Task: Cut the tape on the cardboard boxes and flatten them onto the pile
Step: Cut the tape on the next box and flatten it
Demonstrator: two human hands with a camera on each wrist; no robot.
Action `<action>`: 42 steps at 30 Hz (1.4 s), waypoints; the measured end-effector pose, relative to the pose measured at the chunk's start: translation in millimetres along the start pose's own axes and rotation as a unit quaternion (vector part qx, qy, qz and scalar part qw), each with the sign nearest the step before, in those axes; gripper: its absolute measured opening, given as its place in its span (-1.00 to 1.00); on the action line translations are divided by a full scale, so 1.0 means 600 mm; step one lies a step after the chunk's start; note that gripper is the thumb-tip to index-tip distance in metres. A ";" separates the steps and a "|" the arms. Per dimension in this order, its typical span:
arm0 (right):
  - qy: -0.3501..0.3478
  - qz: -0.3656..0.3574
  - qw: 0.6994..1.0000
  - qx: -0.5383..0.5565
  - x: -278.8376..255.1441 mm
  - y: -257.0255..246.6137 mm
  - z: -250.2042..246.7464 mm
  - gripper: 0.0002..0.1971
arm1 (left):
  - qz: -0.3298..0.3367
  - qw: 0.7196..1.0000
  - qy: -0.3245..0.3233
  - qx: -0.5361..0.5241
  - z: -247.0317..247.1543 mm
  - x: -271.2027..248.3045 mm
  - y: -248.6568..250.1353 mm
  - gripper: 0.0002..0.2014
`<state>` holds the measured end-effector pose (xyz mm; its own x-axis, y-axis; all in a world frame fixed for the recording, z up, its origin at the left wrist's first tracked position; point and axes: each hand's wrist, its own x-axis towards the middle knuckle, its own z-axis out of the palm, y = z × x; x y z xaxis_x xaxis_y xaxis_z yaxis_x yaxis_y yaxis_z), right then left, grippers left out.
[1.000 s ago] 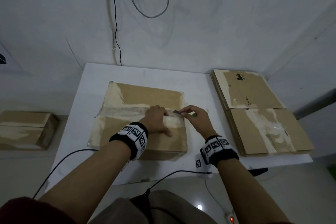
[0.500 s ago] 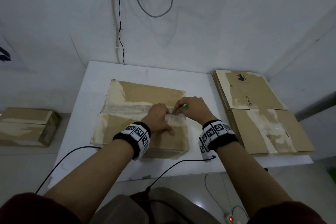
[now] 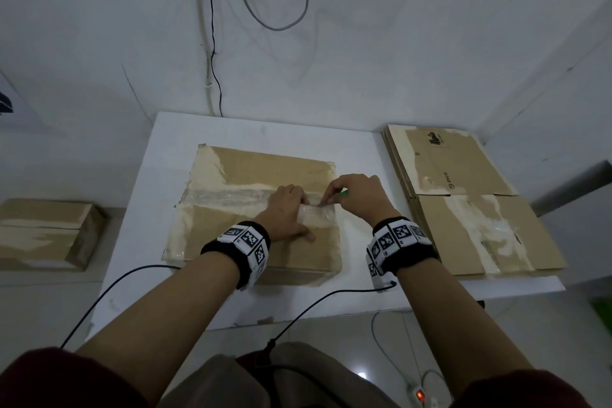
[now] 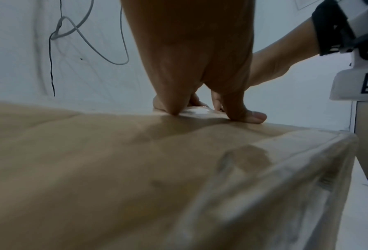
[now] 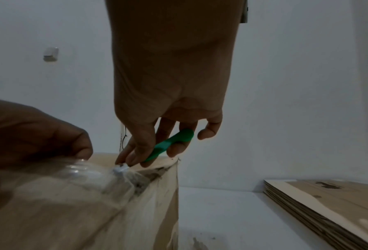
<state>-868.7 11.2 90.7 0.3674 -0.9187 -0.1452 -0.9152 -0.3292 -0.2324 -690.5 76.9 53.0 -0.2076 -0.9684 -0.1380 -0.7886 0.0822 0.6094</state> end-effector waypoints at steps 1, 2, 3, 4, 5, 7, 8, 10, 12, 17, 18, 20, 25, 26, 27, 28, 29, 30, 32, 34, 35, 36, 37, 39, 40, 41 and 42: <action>0.004 0.008 1.000 0.011 -0.002 0.000 0.004 -0.84 | 0.002 1.000 -0.002 0.006 0.000 0.001 0.000 -0.26; 0.012 0.010 1.000 0.024 -0.004 0.000 0.009 -0.85 | 0.004 1.000 -0.003 0.009 0.000 0.002 -0.001 -0.26; 0.020 0.006 0.999 0.040 -0.006 -0.003 0.015 -0.86 | 0.004 1.000 -0.003 0.009 0.000 0.004 -0.002 -0.26; 0.026 0.000 0.998 0.058 -0.008 -0.004 0.021 -0.87 | 0.005 1.000 -0.004 0.010 -0.001 0.006 -0.003 -0.26; 0.029 -0.007 0.997 0.068 -0.010 -0.006 0.024 -0.87 | 0.007 1.000 -0.005 0.012 -0.002 0.007 -0.005 -0.26; 0.029 -0.015 0.998 0.053 -0.015 -0.006 0.022 -0.86 | 0.013 1.000 -0.008 0.014 0.000 0.008 -0.008 -0.26; 0.033 -0.017 0.999 0.038 -0.014 -0.004 0.018 -0.84 | 0.016 1.000 -0.008 0.015 0.000 0.008 -0.008 -0.26; 0.034 -0.003 0.999 0.017 -0.012 0.006 0.009 -0.81 | 0.016 1.000 -0.009 0.017 0.000 0.009 -0.008 -0.27; 0.030 0.024 0.999 -0.002 -0.014 0.022 0.007 -0.80 | 0.015 1.000 -0.012 0.016 0.001 0.011 -0.009 -0.27; 0.033 0.048 0.994 0.092 -0.029 0.043 0.034 -0.90 | -0.001 0.999 -0.039 0.031 -0.004 0.014 -0.004 -0.26; 0.035 0.053 0.992 0.111 -0.033 0.044 0.037 -0.90 | -0.009 0.999 -0.046 0.024 -0.005 0.015 -0.002 -0.26; 0.037 0.060 0.988 0.136 -0.035 0.045 0.039 -0.92 | -0.030 0.998 -0.051 -0.017 -0.006 0.016 0.002 -0.21; 0.101 0.053 0.987 0.114 -0.026 0.047 0.030 -0.89 | -0.035 0.996 -0.062 0.052 0.015 0.012 0.012 -0.14; 0.102 0.053 0.986 0.125 -0.022 0.046 0.028 -0.90 | -0.029 0.996 -0.056 0.058 0.018 0.011 0.012 -0.15; 0.086 0.054 0.986 0.134 -0.020 0.043 0.027 -0.92 | -0.024 0.997 -0.047 0.056 0.021 0.010 0.011 -0.17; 0.062 0.057 0.987 0.136 -0.020 0.038 0.026 -0.93 | -0.017 0.998 -0.039 0.053 0.024 0.010 0.009 -0.19; 0.041 0.060 0.989 0.131 -0.020 0.033 0.027 -0.92 | -0.009 0.998 -0.034 0.050 0.024 0.009 0.010 -0.22; 0.026 0.062 0.990 0.127 -0.021 0.028 0.029 -0.92 | -0.002 0.998 -0.031 0.046 0.026 0.009 0.010 -0.24; 0.015 0.064 0.990 0.129 -0.020 0.025 0.035 -0.93 | 0.008 0.999 -0.027 0.038 0.028 0.008 0.011 -0.27; -0.006 0.063 0.989 0.132 -0.019 0.031 0.035 -0.96 | 0.016 0.999 -0.022 0.029 0.031 0.008 0.009 -0.30; -0.017 0.067 0.990 0.124 -0.019 0.035 0.034 -0.95 | 0.021 0.999 -0.020 0.024 0.032 0.008 0.008 -0.31; -0.023 0.071 0.991 0.111 -0.020 0.036 0.031 -0.93 | 0.026 0.999 -0.018 0.020 0.033 0.010 0.007 -0.31; -0.021 0.072 0.992 0.104 -0.022 0.036 0.028 -0.90 | 0.030 0.999 -0.018 0.020 0.032 0.011 0.007 -0.32; -0.009 0.081 0.988 0.128 -0.025 0.038 0.032 -0.83 | 0.037 0.999 -0.022 0.024 0.029 0.014 0.006 -0.33; -0.008 0.083 0.983 0.164 -0.027 0.041 0.037 -0.83 | 0.039 0.999 -0.025 0.026 0.027 0.016 0.006 -0.34; -0.016 0.087 0.975 0.204 -0.029 0.046 0.042 -0.82 | 0.042 0.998 -0.027 0.029 0.023 0.018 0.006 -0.35; -0.031 0.091 0.965 0.244 -0.032 0.049 0.043 -0.81 | 0.045 0.998 -0.025 0.033 0.018 0.021 0.007 -0.36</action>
<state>-898.4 24.6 61.6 0.2298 -0.9322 -0.2798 -0.7847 -0.0074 -0.6198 -702.7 67.6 45.1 -0.3075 -0.9433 -0.1248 -0.8008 0.1857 0.5694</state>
